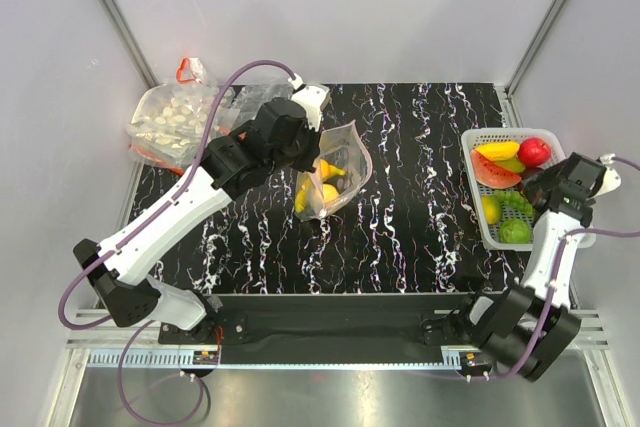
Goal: Place the food in the zip-top bag and seal the zipper
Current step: Pick up the fake fruit from the bin, then place the fake fruit in the zipper food storage bag.
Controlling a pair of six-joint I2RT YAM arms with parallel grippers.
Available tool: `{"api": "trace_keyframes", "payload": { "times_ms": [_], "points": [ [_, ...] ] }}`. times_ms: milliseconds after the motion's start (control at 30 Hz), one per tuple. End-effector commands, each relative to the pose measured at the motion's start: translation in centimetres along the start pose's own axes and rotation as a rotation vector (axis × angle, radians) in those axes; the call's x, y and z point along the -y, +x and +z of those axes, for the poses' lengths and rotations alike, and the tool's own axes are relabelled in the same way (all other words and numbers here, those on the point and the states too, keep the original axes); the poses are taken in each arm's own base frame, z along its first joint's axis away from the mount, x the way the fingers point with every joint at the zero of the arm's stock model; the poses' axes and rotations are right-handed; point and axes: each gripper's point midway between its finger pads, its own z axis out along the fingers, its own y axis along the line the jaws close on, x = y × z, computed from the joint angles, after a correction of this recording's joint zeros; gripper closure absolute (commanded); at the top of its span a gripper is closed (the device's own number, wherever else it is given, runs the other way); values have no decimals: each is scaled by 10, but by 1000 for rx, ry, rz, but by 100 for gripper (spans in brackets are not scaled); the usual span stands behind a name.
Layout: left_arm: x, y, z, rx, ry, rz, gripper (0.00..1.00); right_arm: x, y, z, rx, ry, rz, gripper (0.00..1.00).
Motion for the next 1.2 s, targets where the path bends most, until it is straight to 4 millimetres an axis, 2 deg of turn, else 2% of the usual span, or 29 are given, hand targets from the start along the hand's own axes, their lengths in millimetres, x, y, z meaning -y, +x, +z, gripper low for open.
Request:
{"api": "trace_keyframes", "payload": {
  "times_ms": [0,33,100,133,200,267,367,400,433,500,533,700,733,767,800,867,900,967,1000,1167],
  "points": [
    [-2,-32,-13,110,-24,11,100,-49,-20,-43,25,-254,-61,60],
    [-2,-32,-13,111,-21,10,100,-68,-11,-55,-33,-375,-76,59],
    [1,-32,-12,106,-11,12,100,-94,-7,-76,-86,-527,-67,61],
    [3,-31,-12,102,-3,13,100,-111,3,-93,-152,-647,-69,64],
    [4,-29,-11,92,1,16,100,-134,4,-121,-175,-785,-93,65],
    [5,-30,-11,92,3,16,100,-152,6,-153,-158,-892,-142,64],
    [5,-31,-12,95,5,17,100,-177,25,-197,-170,-1059,-242,62],
    [4,-31,-13,96,4,17,100,-185,25,-214,-150,-1136,-269,62],
    [4,-32,-14,100,3,16,100,-192,40,-235,-202,-1228,-305,62],
    [4,-33,-16,106,3,16,100,-200,43,-256,-195,-1299,-337,63],
    [3,-32,-15,103,0,17,100,-204,51,-268,-207,-1337,-365,63],
    [4,-32,-15,103,3,15,100,-215,71,-311,-212,-1488,-440,63],
    [4,-32,-15,103,2,15,100,-217,70,-310,-201,-1478,-435,63],
    [3,-31,-14,100,0,14,100,-221,82,-326,-234,-1525,-458,63],
    [3,-32,-15,102,-3,12,100,-223,86,-332,-237,-1547,-475,64],
    [2,-31,-14,103,-6,9,100,-230,89,-338,-224,-1553,-477,65],
    [2,-32,-15,108,-6,7,100,-234,103,-345,-258,-1578,-503,65],
    [3,-31,-15,108,0,8,100,-242,112,-348,-260,-1573,-522,66],
    [3,-31,-15,107,0,11,100,-247,124,-355,-281,-1590,-556,66],
    [2,-30,-15,106,-4,18,96,-269,150,-361,-255,-1561,-619,68]
  ]
}}
